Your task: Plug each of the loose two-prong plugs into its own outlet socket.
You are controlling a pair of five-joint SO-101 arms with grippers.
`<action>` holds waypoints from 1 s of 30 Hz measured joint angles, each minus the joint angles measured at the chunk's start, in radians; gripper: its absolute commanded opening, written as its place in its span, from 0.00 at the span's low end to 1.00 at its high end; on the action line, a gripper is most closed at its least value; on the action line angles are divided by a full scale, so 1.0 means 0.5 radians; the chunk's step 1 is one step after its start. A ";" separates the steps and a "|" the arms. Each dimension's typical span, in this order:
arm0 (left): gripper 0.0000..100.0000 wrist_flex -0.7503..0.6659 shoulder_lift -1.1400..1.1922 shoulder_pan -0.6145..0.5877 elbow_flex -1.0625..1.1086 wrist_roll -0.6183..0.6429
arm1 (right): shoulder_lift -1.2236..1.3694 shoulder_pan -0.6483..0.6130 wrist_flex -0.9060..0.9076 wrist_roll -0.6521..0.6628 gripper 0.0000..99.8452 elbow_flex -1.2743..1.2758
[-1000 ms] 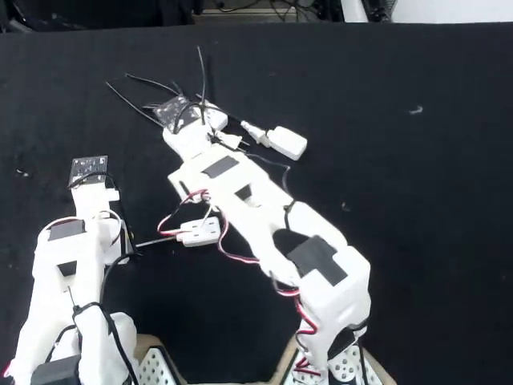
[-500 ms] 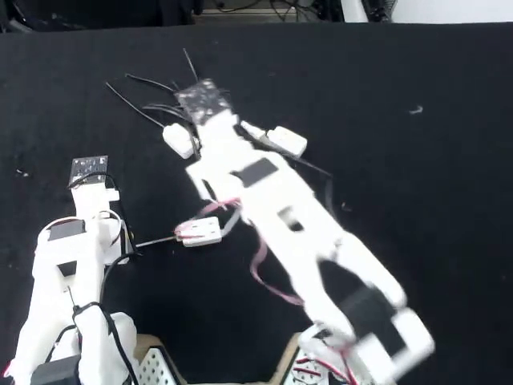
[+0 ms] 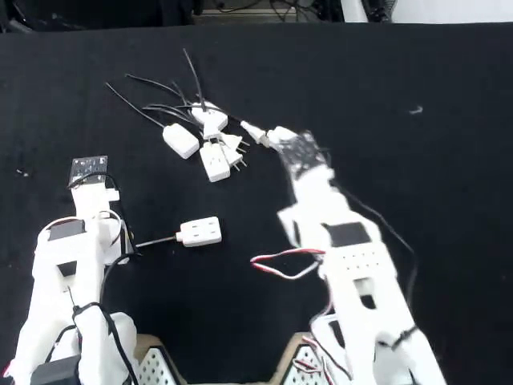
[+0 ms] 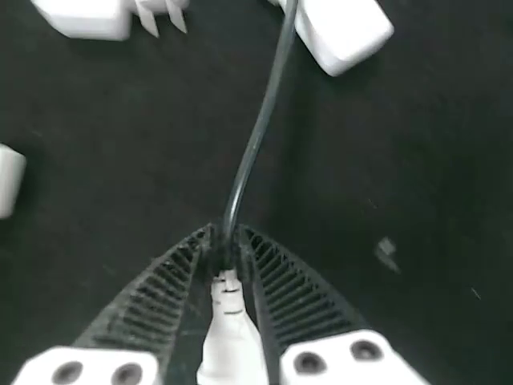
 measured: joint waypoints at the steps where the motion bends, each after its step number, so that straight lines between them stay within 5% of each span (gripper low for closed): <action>1: 0.16 0.000 0.000 0.000 0.000 0.000 | -0.031 0.021 0.043 0.071 0.16 0.037; 5: 0.16 0.000 0.000 0.000 0.000 0.000 | -0.138 0.012 0.304 0.377 0.24 0.058; 12: 0.16 0.000 0.000 0.000 0.000 0.000 | -0.328 0.252 0.463 0.856 0.05 -0.114; 18: 0.16 0.000 0.000 0.000 0.000 0.000 | -0.331 0.451 0.270 1.605 0.06 0.221; 24: 0.16 0.000 0.000 0.000 0.000 0.000 | -0.344 0.448 0.015 1.697 0.08 0.543; 30: 0.16 0.000 0.000 0.000 0.000 0.000 | -0.371 0.034 0.061 1.611 0.08 0.562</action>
